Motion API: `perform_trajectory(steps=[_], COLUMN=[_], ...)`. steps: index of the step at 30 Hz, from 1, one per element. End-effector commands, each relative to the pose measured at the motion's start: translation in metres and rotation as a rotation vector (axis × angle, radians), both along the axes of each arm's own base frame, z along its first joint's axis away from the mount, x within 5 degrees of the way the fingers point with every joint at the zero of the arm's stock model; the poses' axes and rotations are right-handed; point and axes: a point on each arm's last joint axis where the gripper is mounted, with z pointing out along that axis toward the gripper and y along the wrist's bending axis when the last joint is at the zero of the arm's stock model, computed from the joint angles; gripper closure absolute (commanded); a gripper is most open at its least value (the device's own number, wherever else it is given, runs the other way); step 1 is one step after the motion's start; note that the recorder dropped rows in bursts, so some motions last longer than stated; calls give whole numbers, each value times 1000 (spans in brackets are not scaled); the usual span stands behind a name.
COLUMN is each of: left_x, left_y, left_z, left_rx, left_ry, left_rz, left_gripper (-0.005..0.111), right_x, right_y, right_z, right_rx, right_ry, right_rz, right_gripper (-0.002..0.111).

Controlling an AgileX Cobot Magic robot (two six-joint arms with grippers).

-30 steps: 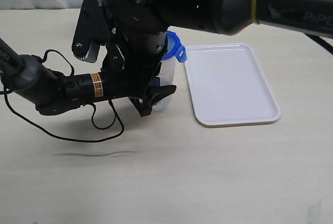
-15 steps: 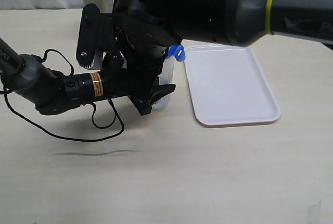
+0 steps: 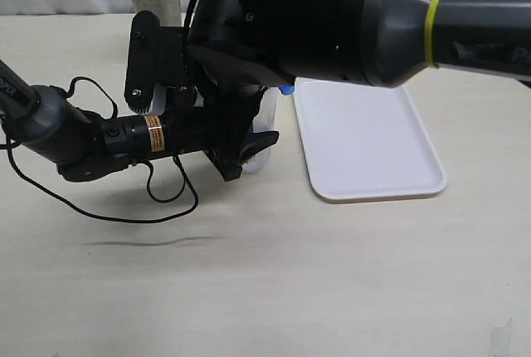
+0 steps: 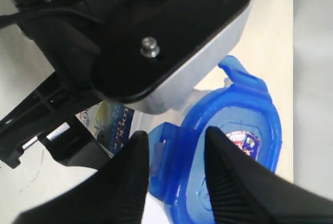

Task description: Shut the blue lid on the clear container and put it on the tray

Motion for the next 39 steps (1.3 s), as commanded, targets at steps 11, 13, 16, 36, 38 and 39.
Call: perform_trajectory(steps=[11, 13, 16, 36, 38, 39], left_x=[-9, -9, -9, -9, -9, -9], left_y=[0, 0, 0, 0, 0, 0], left_z=[-7, -7, -7, -7, -7, -7], left_rx=[62, 62, 62, 69, 69, 69], left_ry=[-9, -9, -9, -7, -7, -7], left_rz=[-75, -75, -75, -77, -77, -77], left_gripper=[107, 107, 107, 107, 107, 107], right_x=[-5, -5, -6, -20, -22, -22], right_y=[-19, -18, -19, -29, -32, -34], right_z=[-57, -53, -44, 54, 63, 69], right_rx=[-113, -98, -68, 262, 302, 330], right_ry=[237, 238, 224, 40, 24, 13], right_rz=[-160, -162, -169, -107, -120, -128], right_gripper=[74, 70, 64, 63, 63, 63])
